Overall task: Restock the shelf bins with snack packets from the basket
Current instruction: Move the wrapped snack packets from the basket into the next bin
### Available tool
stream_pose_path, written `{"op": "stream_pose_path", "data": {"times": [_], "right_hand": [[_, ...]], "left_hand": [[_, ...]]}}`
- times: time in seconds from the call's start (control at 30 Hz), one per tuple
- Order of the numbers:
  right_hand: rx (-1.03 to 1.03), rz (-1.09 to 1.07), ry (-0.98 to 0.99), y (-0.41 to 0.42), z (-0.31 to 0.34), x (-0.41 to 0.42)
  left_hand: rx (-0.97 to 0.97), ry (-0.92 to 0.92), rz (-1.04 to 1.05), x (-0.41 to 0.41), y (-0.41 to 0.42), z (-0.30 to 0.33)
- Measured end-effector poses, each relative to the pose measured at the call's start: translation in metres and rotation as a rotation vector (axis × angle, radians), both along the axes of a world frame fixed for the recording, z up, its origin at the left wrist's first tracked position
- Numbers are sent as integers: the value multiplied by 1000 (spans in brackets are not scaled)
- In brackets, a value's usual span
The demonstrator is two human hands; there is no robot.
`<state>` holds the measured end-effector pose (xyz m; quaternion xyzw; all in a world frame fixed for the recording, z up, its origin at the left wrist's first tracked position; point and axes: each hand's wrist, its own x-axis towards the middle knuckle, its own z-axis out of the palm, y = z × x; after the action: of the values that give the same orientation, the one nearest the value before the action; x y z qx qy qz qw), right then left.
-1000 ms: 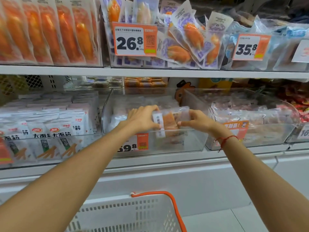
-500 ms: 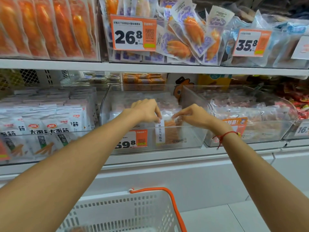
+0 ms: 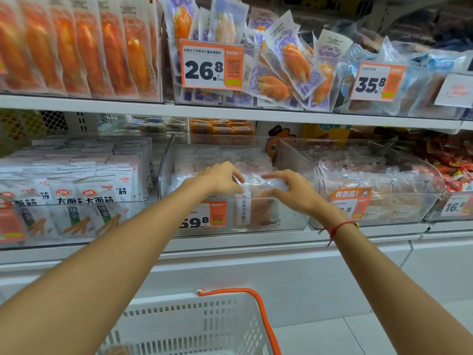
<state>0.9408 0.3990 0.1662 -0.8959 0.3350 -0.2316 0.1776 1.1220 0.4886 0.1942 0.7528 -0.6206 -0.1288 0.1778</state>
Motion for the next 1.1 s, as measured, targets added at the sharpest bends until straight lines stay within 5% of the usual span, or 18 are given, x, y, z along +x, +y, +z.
{"op": "stream_pose_path", "data": {"times": [0.13,0.2,0.3,0.4,0.73,1.0,1.1], "right_hand": [[-164,-30,-272,19,2,5],[-62,48,-294,34,9,7],[291,239,91,52,12,10],[479,249,409,66,-16,20],[777,189,721,128,-203,40],[857,75,882,178,-329,42],[927,-123,761,190,-371,41]], "left_hand": [[-269,40,64,-6,24,1],[-404,31,107,-10,40,-1],[-469,109,160,-13,67,-13],[-297,176,162,-5,92,-48],[267,533,313,13,173,-253],[649,849,439,-7,210,-382],[727,997,578,-15,215,-407]]}}
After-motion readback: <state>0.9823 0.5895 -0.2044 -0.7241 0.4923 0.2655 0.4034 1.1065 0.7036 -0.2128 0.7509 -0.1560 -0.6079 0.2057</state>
